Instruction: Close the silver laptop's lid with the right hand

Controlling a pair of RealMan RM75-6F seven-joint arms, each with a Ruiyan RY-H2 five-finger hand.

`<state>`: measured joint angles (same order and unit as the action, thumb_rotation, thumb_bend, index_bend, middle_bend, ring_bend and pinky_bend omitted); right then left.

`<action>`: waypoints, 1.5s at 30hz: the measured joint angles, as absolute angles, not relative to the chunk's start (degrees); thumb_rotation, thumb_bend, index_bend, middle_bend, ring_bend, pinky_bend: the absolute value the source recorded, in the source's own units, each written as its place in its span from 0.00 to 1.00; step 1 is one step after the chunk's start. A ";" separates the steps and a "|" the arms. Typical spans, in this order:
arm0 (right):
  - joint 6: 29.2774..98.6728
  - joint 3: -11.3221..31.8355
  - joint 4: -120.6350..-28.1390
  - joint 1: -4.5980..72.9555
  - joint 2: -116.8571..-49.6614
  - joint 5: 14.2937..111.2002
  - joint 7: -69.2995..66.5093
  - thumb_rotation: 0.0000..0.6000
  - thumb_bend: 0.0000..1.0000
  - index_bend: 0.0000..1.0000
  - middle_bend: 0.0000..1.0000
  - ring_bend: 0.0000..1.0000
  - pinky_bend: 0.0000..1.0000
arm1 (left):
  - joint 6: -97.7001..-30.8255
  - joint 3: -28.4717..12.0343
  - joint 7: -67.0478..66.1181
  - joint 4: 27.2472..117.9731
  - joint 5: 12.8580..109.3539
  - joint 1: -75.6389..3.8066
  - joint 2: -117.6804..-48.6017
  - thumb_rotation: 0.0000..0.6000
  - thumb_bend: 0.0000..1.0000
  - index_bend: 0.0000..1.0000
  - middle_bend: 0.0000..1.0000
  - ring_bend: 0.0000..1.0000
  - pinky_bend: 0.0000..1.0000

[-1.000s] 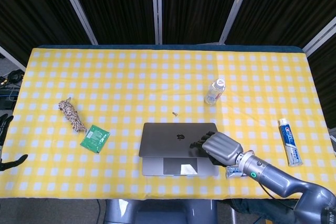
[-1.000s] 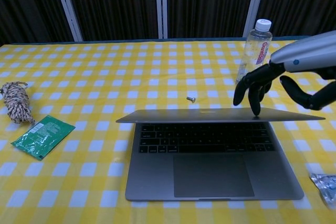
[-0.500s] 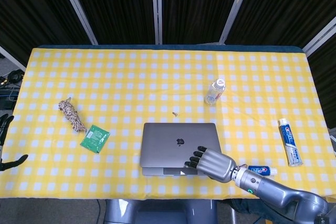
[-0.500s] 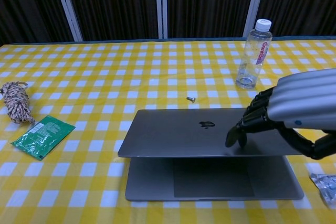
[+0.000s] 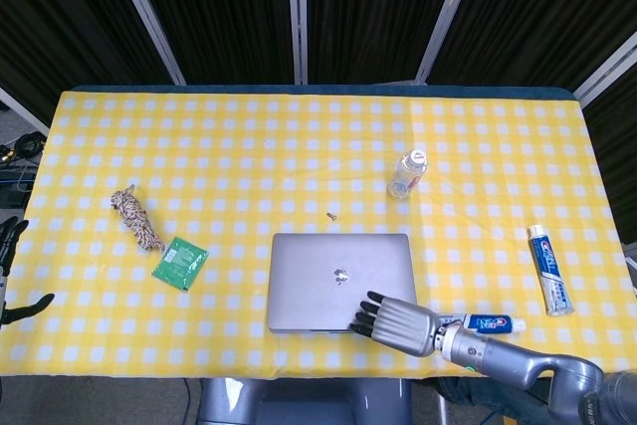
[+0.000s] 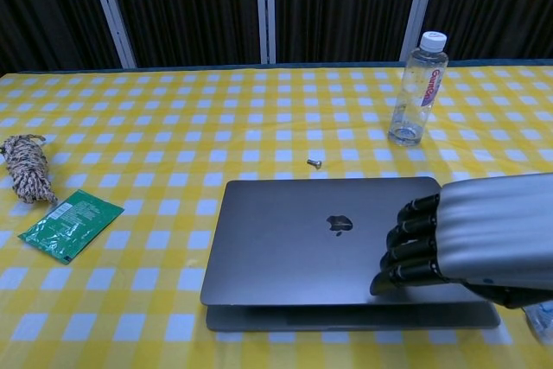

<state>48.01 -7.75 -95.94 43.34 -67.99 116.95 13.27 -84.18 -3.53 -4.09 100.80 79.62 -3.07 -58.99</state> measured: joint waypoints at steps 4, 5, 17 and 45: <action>48.08 -8.40 -94.55 43.71 -68.99 117.46 14.03 1.00 1.00 0.19 0.23 0.20 0.25 | -83.88 -3.49 -4.26 100.75 79.44 -3.18 -59.06 1.00 0.00 0.00 0.00 0.00 0.00; 48.08 -8.53 -94.17 43.76 -69.24 117.53 14.21 1.00 1.00 0.19 0.23 0.20 0.25 | -83.81 -3.48 -4.29 100.76 79.44 -3.21 -59.05 1.00 0.00 0.00 0.00 0.00 0.00; 50.13 -10.16 -90.61 43.65 -71.77 117.76 14.80 1.00 1.00 0.19 0.22 0.19 0.25 | -83.69 -3.40 -4.27 100.74 79.35 -3.26 -58.93 1.00 0.00 0.00 0.00 0.00 0.00; 90.41 -1.97 -92.56 14.60 -62.35 90.61 8.70 1.00 0.00 0.00 0.00 0.00 0.00 | -89.70 -1.61 -1.40 96.49 89.25 -2.26 -61.27 1.00 0.00 0.00 0.00 0.00 0.00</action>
<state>90.41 -1.97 -92.56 14.60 -62.35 90.61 8.70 -89.70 -1.61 -1.40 96.49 89.25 -2.26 -61.27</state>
